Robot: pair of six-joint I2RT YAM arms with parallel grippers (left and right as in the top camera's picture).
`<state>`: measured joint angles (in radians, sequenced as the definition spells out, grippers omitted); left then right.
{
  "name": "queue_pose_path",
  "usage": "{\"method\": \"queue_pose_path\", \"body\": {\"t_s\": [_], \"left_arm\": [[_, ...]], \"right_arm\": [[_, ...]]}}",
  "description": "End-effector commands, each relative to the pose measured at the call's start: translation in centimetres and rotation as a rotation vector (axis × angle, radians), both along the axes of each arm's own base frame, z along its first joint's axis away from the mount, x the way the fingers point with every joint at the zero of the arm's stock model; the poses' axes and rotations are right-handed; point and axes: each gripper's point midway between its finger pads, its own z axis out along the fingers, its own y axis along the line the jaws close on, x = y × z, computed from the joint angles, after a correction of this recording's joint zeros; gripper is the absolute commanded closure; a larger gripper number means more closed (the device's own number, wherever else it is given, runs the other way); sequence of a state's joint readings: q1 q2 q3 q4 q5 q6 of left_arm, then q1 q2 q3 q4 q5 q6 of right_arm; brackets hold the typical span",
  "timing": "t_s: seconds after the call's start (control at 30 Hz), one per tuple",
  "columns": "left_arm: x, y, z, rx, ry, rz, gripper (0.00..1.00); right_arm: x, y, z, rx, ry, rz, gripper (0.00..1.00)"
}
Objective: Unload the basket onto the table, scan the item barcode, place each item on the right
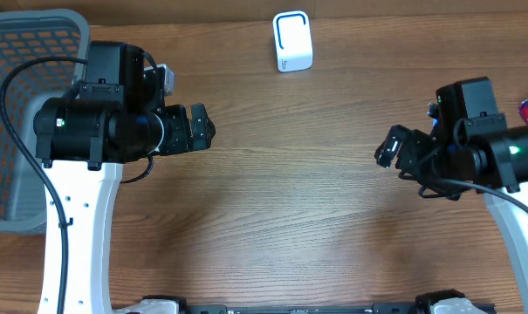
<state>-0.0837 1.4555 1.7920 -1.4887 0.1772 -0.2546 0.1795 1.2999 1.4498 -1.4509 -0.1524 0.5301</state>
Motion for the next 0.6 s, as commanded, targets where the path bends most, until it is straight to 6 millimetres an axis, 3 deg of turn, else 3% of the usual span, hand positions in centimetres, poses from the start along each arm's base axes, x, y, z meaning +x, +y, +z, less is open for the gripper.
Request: {"method": "queue_pose_path", "body": {"t_s": [0.0,0.37,0.57], "left_arm": [[0.0,0.1,0.1,0.011,-0.008,-0.005,0.0],[0.0,0.1,0.1,0.011,-0.007,-0.005,0.0],[0.0,0.1,0.1,0.011,-0.007,-0.005,0.0]], "right_arm": [[0.3,-0.1,-0.8,-0.027,0.022,0.008,0.0],[0.8,-0.3,-1.2,-0.059,0.007,0.059,0.0],[2.9,-0.6,-1.1,-0.077,-0.188,0.073,0.0]]}}
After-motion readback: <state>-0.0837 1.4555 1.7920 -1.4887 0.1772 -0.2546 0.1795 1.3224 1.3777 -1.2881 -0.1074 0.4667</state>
